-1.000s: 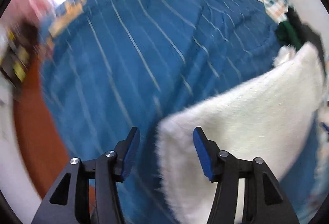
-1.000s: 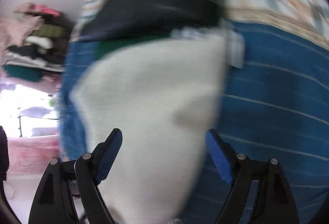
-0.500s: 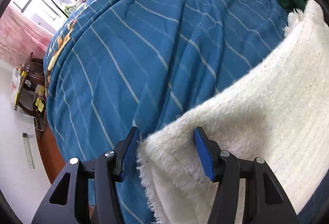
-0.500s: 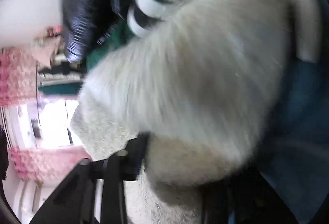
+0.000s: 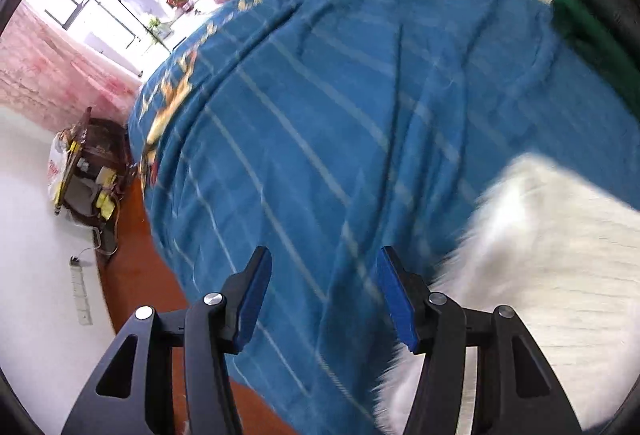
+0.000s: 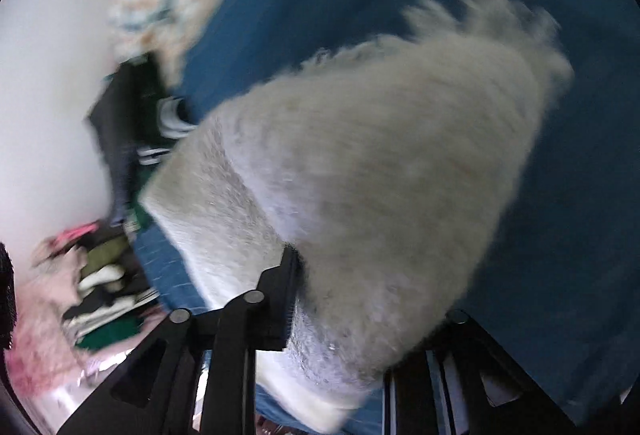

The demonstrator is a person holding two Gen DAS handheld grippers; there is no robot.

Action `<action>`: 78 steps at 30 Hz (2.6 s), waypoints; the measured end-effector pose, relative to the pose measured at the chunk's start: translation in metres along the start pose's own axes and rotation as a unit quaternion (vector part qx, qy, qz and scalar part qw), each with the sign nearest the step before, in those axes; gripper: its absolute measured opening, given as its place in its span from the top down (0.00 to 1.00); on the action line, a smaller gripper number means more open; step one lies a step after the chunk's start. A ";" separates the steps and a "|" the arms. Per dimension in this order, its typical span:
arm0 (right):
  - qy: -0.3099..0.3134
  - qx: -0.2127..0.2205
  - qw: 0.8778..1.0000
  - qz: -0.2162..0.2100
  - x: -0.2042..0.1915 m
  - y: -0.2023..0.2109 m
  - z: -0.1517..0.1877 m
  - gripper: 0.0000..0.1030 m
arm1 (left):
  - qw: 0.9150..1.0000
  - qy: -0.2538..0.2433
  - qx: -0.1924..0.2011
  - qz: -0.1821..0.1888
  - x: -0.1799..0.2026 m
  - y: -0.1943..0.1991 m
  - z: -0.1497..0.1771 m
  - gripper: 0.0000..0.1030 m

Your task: Fold large clothes

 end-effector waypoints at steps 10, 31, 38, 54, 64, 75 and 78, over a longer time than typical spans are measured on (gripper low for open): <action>0.116 0.002 0.980 0.164 0.029 0.052 0.029 0.42 | 0.998 -0.052 -0.011 -0.030 0.042 -0.087 0.015 0.41; 0.344 -0.070 0.921 0.168 -0.153 -0.121 0.022 0.62 | 0.993 -0.026 0.053 0.100 0.040 0.051 -0.030 0.05; 0.333 -0.077 0.933 0.112 -0.153 -0.083 0.035 0.39 | 0.976 -0.068 -0.014 0.205 0.132 0.024 -0.030 0.05; 0.305 -0.107 0.937 0.136 -0.150 -0.163 0.008 0.76 | 0.975 -0.064 -0.010 0.210 0.148 0.010 -0.036 0.84; 0.333 -0.129 0.914 0.194 -0.166 -0.186 0.000 0.76 | 0.980 -0.089 0.024 0.178 0.151 0.035 -0.045 0.67; 0.369 -0.224 0.870 0.240 -0.098 -0.204 0.087 0.76 | 0.983 -0.115 0.052 0.136 0.150 0.082 0.010 0.16; 0.323 -0.232 0.882 0.252 -0.097 -0.217 0.077 0.76 | 0.983 -0.131 0.014 0.128 0.169 0.060 0.031 0.16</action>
Point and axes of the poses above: each gripper's, at about its wrist camera, not at the fingertips, and y roughly against the way its jaws point, x to its right, z to its underside, the point moved 7 cm from there along -y, roughly the way its jaws point, and after that the axes turned 10 degrees about -z, right-handed, at the moved point
